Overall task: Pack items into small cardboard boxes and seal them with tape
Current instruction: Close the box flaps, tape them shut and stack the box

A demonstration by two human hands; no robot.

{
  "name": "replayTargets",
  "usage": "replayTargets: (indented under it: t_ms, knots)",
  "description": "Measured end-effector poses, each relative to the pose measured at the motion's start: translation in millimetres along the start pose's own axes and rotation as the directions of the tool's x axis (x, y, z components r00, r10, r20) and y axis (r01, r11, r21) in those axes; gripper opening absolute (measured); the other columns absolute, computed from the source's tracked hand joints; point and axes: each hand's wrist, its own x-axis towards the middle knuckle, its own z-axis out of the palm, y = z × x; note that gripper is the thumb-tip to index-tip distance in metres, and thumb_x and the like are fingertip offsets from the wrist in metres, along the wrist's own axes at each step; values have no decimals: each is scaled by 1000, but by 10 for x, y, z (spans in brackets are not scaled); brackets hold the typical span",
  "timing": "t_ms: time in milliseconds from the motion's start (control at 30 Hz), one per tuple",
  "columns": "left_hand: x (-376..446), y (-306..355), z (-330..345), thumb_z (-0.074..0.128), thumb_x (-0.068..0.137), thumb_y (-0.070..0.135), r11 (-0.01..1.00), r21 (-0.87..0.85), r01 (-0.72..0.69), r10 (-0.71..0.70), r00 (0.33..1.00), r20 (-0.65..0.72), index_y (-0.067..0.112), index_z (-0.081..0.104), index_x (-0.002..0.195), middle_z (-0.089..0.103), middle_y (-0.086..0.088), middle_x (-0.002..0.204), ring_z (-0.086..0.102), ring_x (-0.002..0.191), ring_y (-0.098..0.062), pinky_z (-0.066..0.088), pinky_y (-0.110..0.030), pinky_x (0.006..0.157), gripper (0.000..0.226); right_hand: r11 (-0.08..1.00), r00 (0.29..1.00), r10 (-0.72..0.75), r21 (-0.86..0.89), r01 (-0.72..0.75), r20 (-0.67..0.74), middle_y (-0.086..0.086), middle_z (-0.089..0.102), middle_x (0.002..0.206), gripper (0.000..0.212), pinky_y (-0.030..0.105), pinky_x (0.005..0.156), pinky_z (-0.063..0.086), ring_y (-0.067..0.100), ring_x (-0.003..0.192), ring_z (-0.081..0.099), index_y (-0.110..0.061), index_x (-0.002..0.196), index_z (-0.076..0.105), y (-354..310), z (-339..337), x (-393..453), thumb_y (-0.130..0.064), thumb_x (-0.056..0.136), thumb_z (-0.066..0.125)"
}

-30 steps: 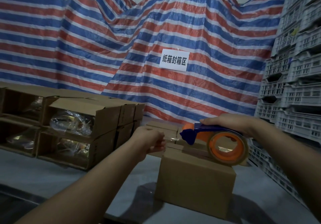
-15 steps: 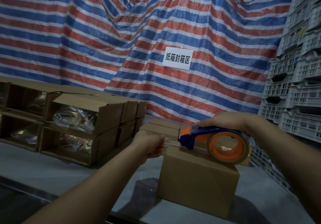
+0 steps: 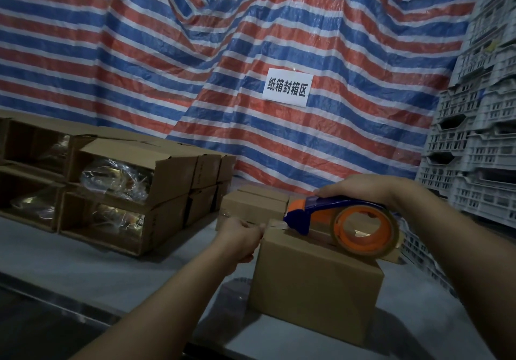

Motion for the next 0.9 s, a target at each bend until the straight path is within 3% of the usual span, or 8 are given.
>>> replayTargets:
  t_ms: [233,333,433,500,567,667,767,900]
  knots:
    - [-8,-105,77,60,94,45,996,-70,46,-49,997,-53,10,55,122,59,-5,89,53,72,-15,42,-25,55,45,999,1000,4,43,-4,7,-4,77,77,31,16,54,52,5,61,70,-31,101,65,28,3,41,-59,97,51]
    - [-29,-130,60,64,90,48,983,-114,147,-149,989,-11,12,49,116,53,-5,96,55,87,-20,48,-33,72,47,1000,1000,9,14,-8,-15,-3,77,79,40,21,62,52,6,62,70,-25,106,67,40,0,54,-61,95,53]
    - [-34,-225,55,65,91,37,964,-145,225,-223,974,27,13,48,113,54,-11,103,56,98,-26,51,-40,90,37,999,1000,21,30,-20,-18,-3,77,78,39,21,61,52,6,61,70,-23,106,66,31,2,51,-59,95,54]
    - [-27,-263,79,55,99,31,976,-163,144,-157,985,-68,13,50,119,57,-13,112,58,100,-27,51,-42,88,27,1000,1000,18,18,-18,-17,-5,77,76,37,19,60,51,5,61,70,-24,105,65,13,13,47,-58,96,54]
    - [-70,-247,127,41,104,35,987,-146,-69,42,982,-183,23,52,117,59,-2,116,56,98,-16,47,-36,82,21,1000,1000,12,-6,-12,-15,-6,77,76,36,19,61,51,4,62,70,-25,103,65,2,23,55,-58,96,53]
    - [-211,-207,235,38,101,54,961,-78,-266,263,964,-43,42,47,131,55,14,125,49,108,-4,37,-29,87,34,999,1000,22,-33,-22,-21,-5,77,77,38,19,62,52,5,63,71,-25,103,64,-2,21,72,-61,95,53]
    - [-273,-251,261,46,93,64,944,59,-324,320,945,67,38,37,147,49,9,143,45,116,-4,36,-26,87,61,1000,999,28,-3,-28,-16,-5,76,74,40,17,56,51,5,59,70,-23,105,63,9,11,79,-60,95,53]
    - [-316,-237,154,48,93,63,910,204,-362,353,932,79,42,27,152,43,5,151,43,132,-14,35,-27,92,66,998,999,48,47,-48,0,-4,75,71,42,18,53,51,6,56,68,-20,105,64,21,-5,105,-60,94,56]
